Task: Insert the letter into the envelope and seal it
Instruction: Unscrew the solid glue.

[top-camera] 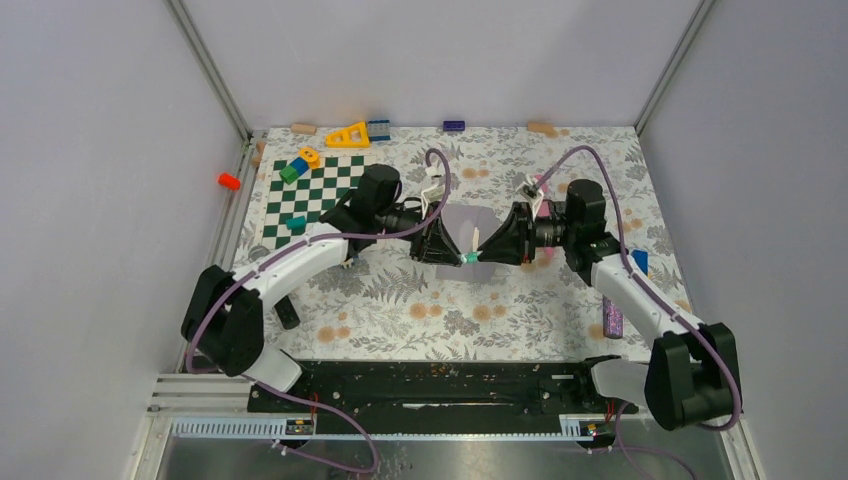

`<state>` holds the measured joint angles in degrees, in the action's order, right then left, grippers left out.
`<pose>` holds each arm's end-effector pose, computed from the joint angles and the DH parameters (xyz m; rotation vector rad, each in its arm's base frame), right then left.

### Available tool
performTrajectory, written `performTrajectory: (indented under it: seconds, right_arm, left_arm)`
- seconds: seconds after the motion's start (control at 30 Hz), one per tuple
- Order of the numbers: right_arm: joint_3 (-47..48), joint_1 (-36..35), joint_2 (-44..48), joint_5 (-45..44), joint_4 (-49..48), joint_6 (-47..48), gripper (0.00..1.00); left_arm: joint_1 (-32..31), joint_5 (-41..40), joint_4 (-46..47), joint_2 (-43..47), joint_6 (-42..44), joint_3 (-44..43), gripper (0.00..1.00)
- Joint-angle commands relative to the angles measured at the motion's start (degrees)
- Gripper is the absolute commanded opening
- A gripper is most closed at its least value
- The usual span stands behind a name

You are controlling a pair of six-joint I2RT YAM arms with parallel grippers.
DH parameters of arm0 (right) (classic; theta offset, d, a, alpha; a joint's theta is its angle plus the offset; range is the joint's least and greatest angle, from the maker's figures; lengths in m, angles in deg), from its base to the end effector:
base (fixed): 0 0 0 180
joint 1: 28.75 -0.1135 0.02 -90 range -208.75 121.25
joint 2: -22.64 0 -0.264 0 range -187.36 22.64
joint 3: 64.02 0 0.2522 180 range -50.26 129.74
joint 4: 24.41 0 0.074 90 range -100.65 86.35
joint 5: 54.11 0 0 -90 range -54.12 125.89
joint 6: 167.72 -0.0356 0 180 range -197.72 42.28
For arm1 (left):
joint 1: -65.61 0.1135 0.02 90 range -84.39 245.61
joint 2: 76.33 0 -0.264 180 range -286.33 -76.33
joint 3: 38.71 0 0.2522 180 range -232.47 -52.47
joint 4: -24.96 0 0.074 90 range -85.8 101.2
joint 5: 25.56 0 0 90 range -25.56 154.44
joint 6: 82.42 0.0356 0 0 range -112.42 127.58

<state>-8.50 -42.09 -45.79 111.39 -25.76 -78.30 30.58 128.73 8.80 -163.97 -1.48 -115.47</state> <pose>0.2353 0.0912 0.2860 -1.1252 1.4060 1.3205 0.2571 -0.2194 0.2890 1.1853 1.7553 -1.6057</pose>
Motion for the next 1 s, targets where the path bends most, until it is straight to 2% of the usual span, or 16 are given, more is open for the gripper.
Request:
performTrajectory:
  seconds: [0.0, 0.2, 0.27, 0.4, 0.57, 0.6, 0.63, 0.67, 0.77, 0.87, 0.97]
  right_arm:
    - [5.44, 0.19, -5.55, 0.32, -8.60, -27.16, 0.21]
    - [6.95, 0.68, -13.08, -0.05, -14.06, -51.16, 0.22]
    - [7.00, 0.81, -13.07, -0.22, -14.72, -51.23, 0.27]
    - [6.99, 1.19, -10.33, 0.52, -14.64, -46.02, 0.49]
    - [5.38, 2.06, -4.18, 3.37, -11.34, -27.69, 0.74]
    - [5.12, 2.45, -2.52, 4.33, -9.78, -22.81, 0.80]
    - [4.27, 2.93, -1.12, 4.70, -9.41, -17.72, 0.93]
    - [3.12, 3.90, 0.89, 4.71, -9.37, -10.67, 0.99]
    - [-1.03, 4.84, 6.66, 0.77, -5.75, 7.18, 1.00]
    - [-2.19, 4.79, 10.48, -3.48, 3.47, 23.82, 1.00]
    - [0.38, 4.79, 12.70, -5.18, 19.99, 40.09, 1.00]
  left_arm:
    - [-3.14, -10.01, -7.47, 5.12, 14.05, -2.74, 0.00]
    - [-5.51, -17.82, -10.69, 7.30, 19.51, -2.80, 0.00]
    - [-5.56, -18.10, -11.01, 7.50, 19.77, -2.77, 0.00]
    - [-5.52, -17.26, -11.21, 7.03, 19.49, -2.82, 0.00]
    - [-4.63, -8.52, -11.55, 4.14, 17.25, -3.91, 0.00]
    - [-4.11, -5.96, -11.97, 3.08, 16.46, -4.51, 0.00]
    - [-3.64, -3.16, -12.01, 1.90, 15.38, -5.03, 0.00]
    - [-3.25, -0.84, -12.20, 0.80, 14.17, -5.71, 0.00]
    - [-2.39, 3.70, -12.44, -2.25, 11.80, -6.69, 0.00]
    - [-2.16, 6.91, -12.27, -4.38, 10.22, -7.16, 0.00]
    - [-2.07, 9.09, -11.05, -6.26, 8.36, -7.36, 0.00]
